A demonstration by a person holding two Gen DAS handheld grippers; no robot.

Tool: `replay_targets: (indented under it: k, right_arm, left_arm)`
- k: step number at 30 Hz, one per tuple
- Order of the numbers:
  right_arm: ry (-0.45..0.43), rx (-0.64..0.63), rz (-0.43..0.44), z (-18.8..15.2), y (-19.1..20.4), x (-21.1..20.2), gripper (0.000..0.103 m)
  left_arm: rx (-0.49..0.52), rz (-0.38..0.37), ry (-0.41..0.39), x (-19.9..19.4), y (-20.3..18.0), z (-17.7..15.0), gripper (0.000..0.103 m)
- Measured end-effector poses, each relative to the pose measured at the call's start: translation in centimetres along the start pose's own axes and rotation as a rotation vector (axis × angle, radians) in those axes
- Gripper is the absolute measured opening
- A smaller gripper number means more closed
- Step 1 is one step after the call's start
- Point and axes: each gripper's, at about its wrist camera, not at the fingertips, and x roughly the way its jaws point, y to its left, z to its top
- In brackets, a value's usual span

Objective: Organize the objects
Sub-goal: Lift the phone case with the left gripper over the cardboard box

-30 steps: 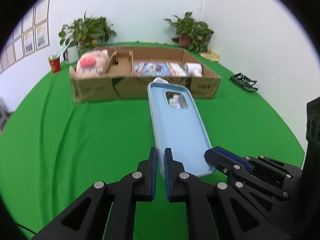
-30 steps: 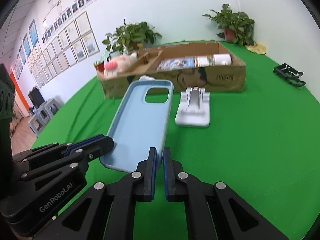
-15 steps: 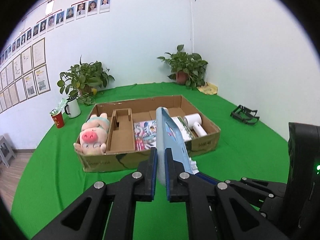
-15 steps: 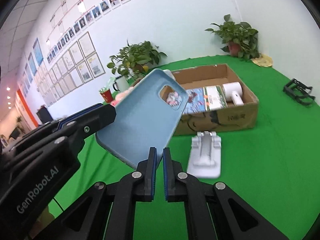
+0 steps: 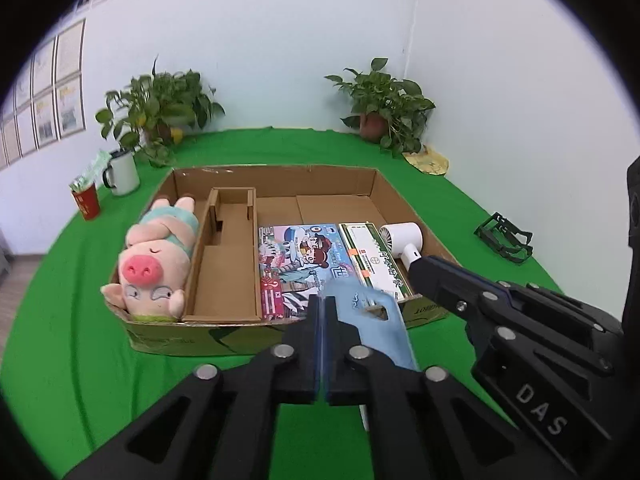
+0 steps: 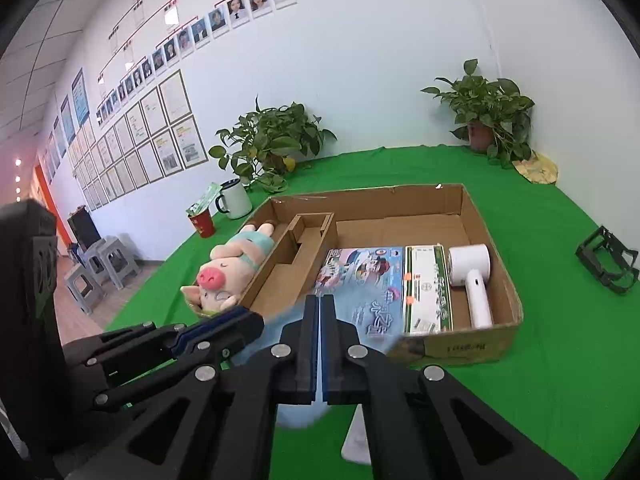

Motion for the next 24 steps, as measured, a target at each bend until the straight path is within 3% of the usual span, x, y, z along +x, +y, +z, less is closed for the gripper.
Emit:
replay_targets:
  k: [6, 11, 13, 14, 15, 16, 19, 22, 24]
  right_arm:
    - [0.086, 0.088, 0.016, 0.6, -3.4, 5.1, 0.000]
    - [0.123, 0.150, -0.033, -2.3, -6.6, 5.3, 0.003]
    - [0.156, 0.164, -0.018, -4.0, -7.0, 5.4, 0.015]
    - [0.171, 0.157, -0.014, -5.0, -6.9, 5.3, 0.032]
    - [0.181, 0.147, -0.012, -6.0, -6.6, 5.0, 0.052]
    - [0.193, 0.125, -0.001, -7.2, -6.0, 4.7, 0.060]
    - [0.203, 0.065, 0.011, -10.0, -4.1, 3.7, 0.066]
    - [0.213, 0.013, 0.021, -12.0, -1.9, 3.6, 0.067]
    - [0.236, 0.032, 0.038, -12.7, -1.7, 4.1, 0.065]
  left_arm:
    - [-0.031, 0.024, 0.039, 3.2, 1.3, 0.7, 0.000]
    - [-0.044, 0.048, 0.071, 3.9, 3.2, -0.6, 0.000]
    - [-0.027, 0.020, 0.118, 4.5, 3.7, -1.6, 0.000]
    - [-0.009, 0.011, 0.134, 4.5, 3.8, -2.1, 0.002]
    - [0.021, 0.004, 0.154, 4.7, 3.9, -2.7, 0.007]
    - [0.053, -0.004, 0.179, 4.9, 3.9, -3.4, 0.019]
    - [0.074, -0.069, 0.231, 5.7, 4.4, -4.8, 0.049]
    - [0.082, -0.163, 0.264, 6.2, 4.1, -5.5, 0.051]
    - [0.097, -0.173, 0.273, 6.6, 3.8, -5.8, 0.051]
